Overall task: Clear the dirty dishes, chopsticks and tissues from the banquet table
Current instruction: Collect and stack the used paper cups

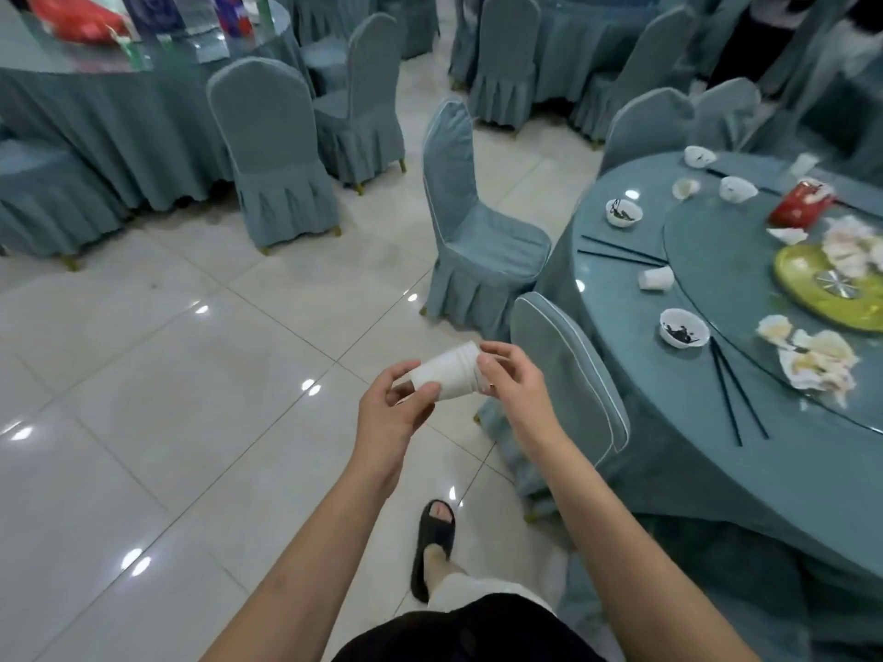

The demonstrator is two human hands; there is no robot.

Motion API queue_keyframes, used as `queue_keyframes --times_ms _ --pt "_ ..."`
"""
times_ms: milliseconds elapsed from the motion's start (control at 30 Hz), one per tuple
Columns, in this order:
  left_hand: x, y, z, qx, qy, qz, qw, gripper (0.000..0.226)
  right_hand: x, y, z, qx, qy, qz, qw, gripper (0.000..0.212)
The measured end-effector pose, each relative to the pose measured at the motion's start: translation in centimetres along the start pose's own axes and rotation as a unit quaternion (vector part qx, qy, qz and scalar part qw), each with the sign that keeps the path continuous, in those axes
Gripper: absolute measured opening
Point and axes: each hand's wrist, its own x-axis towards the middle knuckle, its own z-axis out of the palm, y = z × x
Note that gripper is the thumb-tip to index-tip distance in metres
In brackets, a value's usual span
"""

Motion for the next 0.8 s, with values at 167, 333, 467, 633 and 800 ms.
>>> queue_keyframes --times_ms 167,333,467,633,800 --pt "7.1 1.4 1.0 0.007 0.001 -0.010 1.000 0.036 7.1 -0.1 0.9 0.019 0.012 0.000 1.000 0.039" --pt "16.1 4.4 1.9 0.031 0.011 -0.006 0.999 0.038 16.9 -0.8 2.3 0.022 -0.008 -0.002 1.000 0.031" --pt "23.3 6.2 4.1 0.039 0.016 -0.006 0.999 0.037 24.4 -1.6 2.0 0.017 -0.019 0.003 1.000 0.031" --pt "30.8 7.3 8.3 0.033 -0.009 -0.014 0.999 0.034 32.0 -3.0 0.0 0.019 0.005 0.013 1.000 0.025" --pt "38.0 8.1 11.8 0.049 -0.052 -0.030 0.997 0.036 37.9 -3.0 -2.5 0.027 0.050 0.017 0.998 0.024"
